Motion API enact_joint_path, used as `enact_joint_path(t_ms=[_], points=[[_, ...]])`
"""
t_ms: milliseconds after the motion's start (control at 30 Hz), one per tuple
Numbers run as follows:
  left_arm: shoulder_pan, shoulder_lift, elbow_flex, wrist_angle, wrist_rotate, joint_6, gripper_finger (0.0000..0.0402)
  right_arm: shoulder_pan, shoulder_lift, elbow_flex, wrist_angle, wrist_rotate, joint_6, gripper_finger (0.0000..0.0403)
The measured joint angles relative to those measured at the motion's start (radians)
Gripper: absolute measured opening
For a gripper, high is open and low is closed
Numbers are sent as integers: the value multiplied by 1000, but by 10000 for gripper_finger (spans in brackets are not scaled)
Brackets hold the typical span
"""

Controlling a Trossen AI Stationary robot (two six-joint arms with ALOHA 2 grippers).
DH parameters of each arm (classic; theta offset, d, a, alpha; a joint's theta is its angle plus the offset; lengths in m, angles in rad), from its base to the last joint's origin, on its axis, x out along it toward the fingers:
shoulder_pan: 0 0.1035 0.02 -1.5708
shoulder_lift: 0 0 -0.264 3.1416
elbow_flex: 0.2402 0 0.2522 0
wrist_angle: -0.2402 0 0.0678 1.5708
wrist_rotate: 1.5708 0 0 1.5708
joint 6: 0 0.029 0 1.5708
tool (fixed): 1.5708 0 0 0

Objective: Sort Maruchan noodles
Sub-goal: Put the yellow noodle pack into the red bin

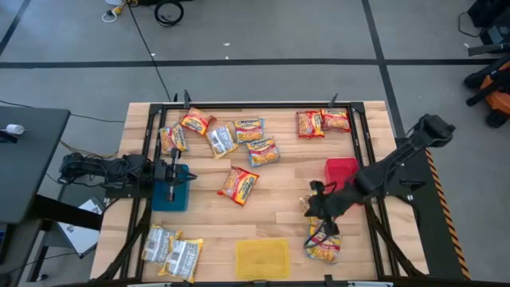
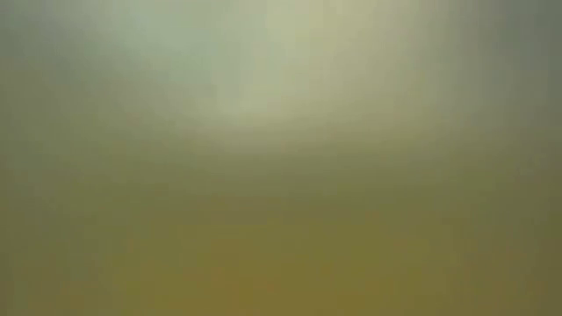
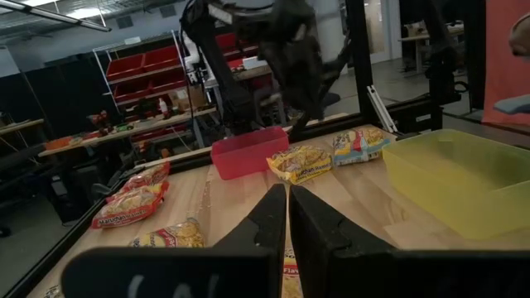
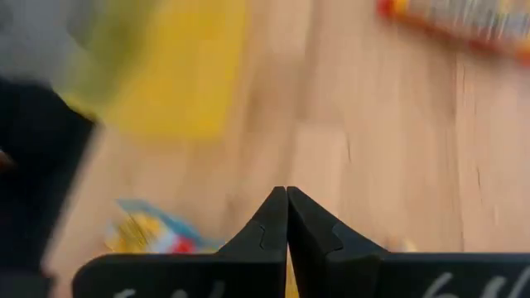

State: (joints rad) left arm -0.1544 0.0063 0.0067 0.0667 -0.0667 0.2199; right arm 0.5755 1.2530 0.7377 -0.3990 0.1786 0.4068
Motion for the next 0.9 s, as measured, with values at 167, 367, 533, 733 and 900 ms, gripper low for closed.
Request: enact_joint_path(t_ms=[167, 367, 533, 733, 900], points=[[0, 0, 0, 0, 0, 0, 25, -3, 141, 90, -272, -16, 61, 7], [0, 0, 0, 0, 0, 0, 25, -40, 221, 114, -447, -62, 65, 10], [0, 0, 0, 0, 0, 0, 25, -75, 262, 109, -428, -79, 11, 8], [0, 0, 0, 0, 0, 0, 25, -131, 278, 104, -181, 30, -134, 13], [0, 0, 0, 0, 0, 0, 25, -180, 247, 109, -134, 180, -132, 18]])
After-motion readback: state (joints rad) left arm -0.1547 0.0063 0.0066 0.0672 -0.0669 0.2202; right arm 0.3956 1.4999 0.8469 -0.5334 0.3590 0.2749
